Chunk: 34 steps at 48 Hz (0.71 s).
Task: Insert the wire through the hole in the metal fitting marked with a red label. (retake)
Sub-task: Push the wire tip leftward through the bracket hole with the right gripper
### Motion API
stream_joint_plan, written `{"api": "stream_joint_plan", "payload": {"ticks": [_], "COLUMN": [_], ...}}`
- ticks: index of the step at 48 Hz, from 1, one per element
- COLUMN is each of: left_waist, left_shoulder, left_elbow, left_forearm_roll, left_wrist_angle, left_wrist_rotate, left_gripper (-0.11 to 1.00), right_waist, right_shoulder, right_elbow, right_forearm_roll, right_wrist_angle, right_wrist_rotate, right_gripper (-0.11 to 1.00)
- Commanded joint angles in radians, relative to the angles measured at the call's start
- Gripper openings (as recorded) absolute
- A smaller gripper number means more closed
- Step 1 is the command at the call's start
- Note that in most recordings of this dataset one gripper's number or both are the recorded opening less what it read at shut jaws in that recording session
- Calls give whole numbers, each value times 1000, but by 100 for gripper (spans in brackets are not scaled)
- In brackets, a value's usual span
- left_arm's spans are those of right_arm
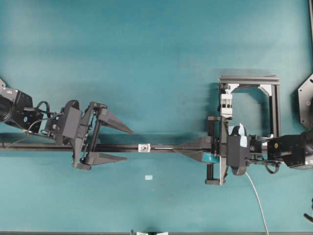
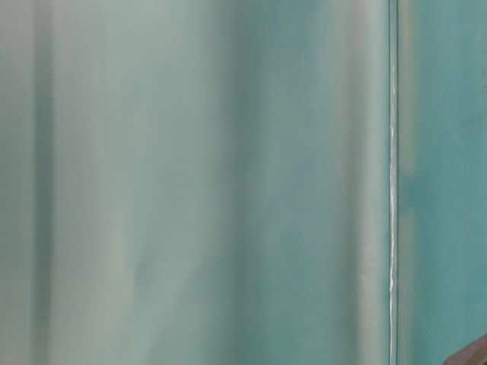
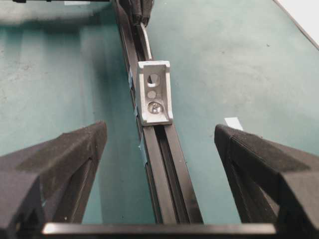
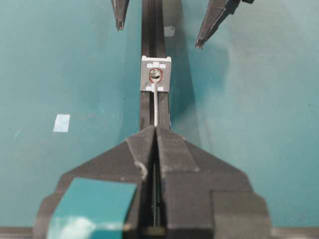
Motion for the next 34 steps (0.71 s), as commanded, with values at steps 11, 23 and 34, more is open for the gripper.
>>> {"api": "stream_joint_plan", "payload": {"ticks": [11, 23, 34], "left_waist": [0, 0, 0], "left_shoulder": [-12, -12, -12], "left_elbow": [-9, -14, -18], "left_forearm_roll": [-2, -2, -2], "left_wrist_angle": [-9, -9, -9], "left_wrist_rotate": [0, 0, 0], "left_gripper": [46, 46, 46], "right_waist": [6, 3, -2], "right_shoulder": [9, 12, 23], "right_elbow": [-28, -31, -41], "right_forearm_roll": [2, 2, 2], "right_wrist_angle": [-26, -40, -40], "right_wrist_rotate": [0, 0, 0], "right_gripper": [3, 3, 3]}}
